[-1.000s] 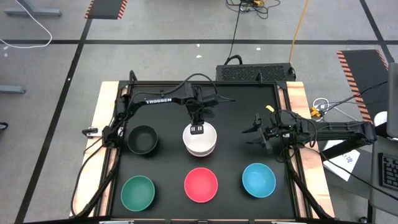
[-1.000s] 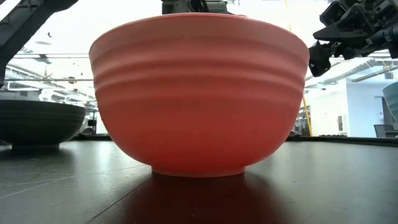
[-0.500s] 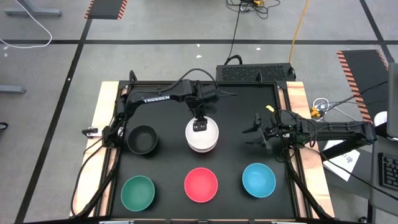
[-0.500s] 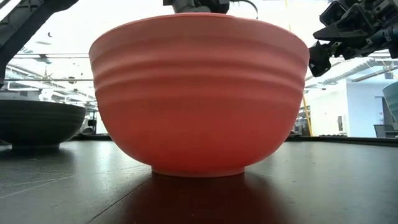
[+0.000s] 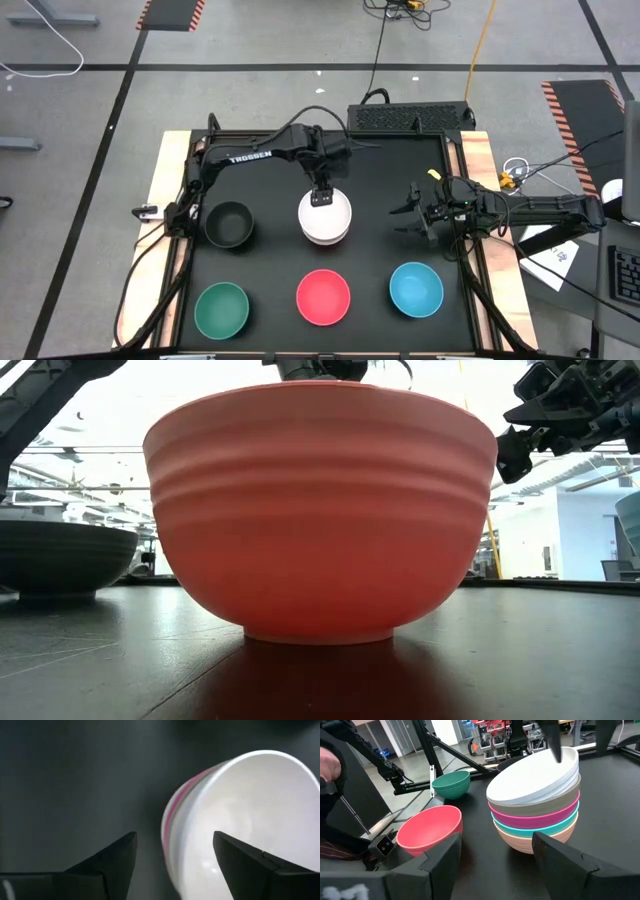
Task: Nest bowls inside each other
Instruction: Stack the blue bowl on top of the white bowl
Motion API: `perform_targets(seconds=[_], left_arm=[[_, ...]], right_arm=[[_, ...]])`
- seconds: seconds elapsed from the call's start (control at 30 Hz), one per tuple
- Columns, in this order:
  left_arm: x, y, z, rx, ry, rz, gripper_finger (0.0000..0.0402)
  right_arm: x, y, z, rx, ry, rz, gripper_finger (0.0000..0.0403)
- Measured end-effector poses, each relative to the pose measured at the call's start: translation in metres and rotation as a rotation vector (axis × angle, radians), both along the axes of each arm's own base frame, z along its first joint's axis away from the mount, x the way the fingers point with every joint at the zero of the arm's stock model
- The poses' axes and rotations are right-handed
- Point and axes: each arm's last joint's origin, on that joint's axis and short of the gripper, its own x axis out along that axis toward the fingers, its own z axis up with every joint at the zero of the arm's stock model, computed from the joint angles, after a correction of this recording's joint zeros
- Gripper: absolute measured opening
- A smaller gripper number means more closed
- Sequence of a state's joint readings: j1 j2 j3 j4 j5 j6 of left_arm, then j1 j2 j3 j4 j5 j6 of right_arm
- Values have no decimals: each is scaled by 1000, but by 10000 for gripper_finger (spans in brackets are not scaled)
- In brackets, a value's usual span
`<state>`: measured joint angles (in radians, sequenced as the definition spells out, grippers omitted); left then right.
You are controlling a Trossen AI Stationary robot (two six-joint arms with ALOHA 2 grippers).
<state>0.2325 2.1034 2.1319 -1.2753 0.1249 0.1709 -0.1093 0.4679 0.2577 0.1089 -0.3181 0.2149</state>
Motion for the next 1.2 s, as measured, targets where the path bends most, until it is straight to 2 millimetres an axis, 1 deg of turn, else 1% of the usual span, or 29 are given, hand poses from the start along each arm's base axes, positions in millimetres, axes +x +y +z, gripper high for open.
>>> perform_targets(seconds=[0.07,0.17,0.27,0.37,0.53,0.6,0.67,0.77,0.87,0.93,1.03,1.13,1.2], left_arm=[[-2,4,2,0,-6,9,256],[-8,8,12,7,-22,13,249],[-16,10,31,20,-79,13,250],[-30,15,56,51,-144,26,253],[-63,27,100,99,-289,165,255],[-72,27,106,108,-324,177,255],[-78,23,112,116,-394,144,255],[-85,15,111,90,-495,31,255],[-92,11,98,66,-623,-39,255],[-98,9,83,40,-711,-86,255],[-114,8,55,42,-812,-119,255],[-137,14,23,51,-882,-50,255],[-154,17,5,39,-927,-7,255]], right_arm=[[0,0,0,-1,0,1,238],[0,0,0,-1,2,2,238],[0,0,-1,-1,7,2,238],[0,0,-1,-5,8,3,238],[0,0,-1,-8,7,4,238],[0,0,-1,-19,4,5,238],[0,0,-1,-32,2,8,238],[0,0,0,-54,-8,12,238],[-1,0,0,-81,-19,17,238],[-1,0,0,-95,-24,19,238],[-2,0,2,-111,-38,20,238],[-2,0,3,-118,-55,18,238],[-2,0,5,-121,-76,17,238]])
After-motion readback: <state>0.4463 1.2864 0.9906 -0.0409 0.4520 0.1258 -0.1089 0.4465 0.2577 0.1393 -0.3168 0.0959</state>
